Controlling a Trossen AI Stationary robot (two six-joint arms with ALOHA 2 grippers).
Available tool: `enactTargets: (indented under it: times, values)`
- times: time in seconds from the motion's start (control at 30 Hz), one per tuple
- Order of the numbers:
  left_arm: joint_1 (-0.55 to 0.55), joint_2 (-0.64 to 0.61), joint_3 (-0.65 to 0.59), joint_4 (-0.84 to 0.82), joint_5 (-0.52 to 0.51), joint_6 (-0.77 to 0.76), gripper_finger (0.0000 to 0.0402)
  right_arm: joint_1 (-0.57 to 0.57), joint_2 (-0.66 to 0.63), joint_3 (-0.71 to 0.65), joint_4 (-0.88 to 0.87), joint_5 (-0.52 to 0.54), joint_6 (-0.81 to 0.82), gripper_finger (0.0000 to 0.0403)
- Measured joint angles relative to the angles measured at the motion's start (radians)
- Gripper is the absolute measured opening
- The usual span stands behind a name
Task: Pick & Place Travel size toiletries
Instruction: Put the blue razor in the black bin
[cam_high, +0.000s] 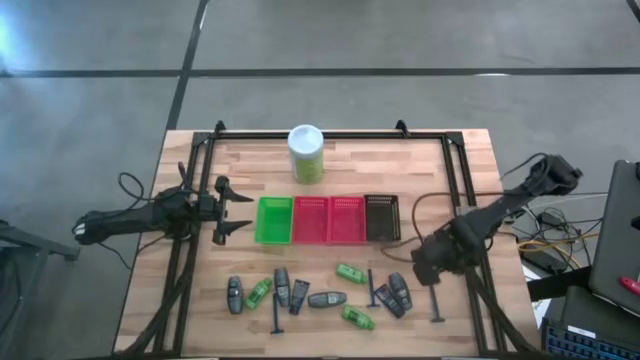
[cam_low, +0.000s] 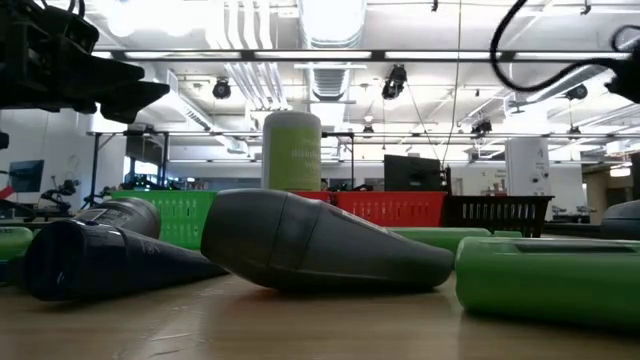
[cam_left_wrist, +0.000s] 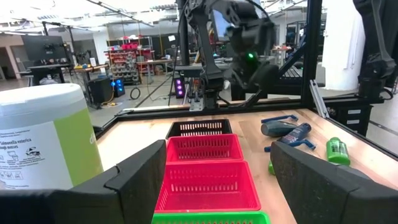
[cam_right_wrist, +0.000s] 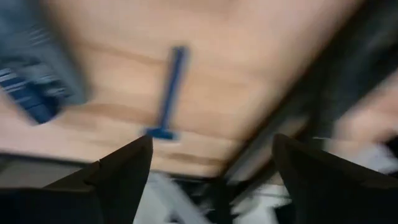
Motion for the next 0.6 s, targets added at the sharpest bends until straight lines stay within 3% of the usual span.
enactTargets:
  times: [0.13, 0.27, 0.6]
  values:
    - [0.000, 0.000, 0.000, 0.000, 0.000, 0.000, 0.0293, 0.093, -0.006, -0.114, 0.266, 0.020, 0.188, 0.0311]
    - [0.000, 0.000, 0.000, 0.000, 0.000, 0.000, 0.0293, 0.155, 0.016, -0.179, 0.344, 0.051, 0.305, 0.0302]
    - [0.000, 0.000, 0.000, -0.002, 0.000, 0.000, 0.0293, 0.177, 0.117, -0.187, 0.480, 0.056, 0.229, 0.0259]
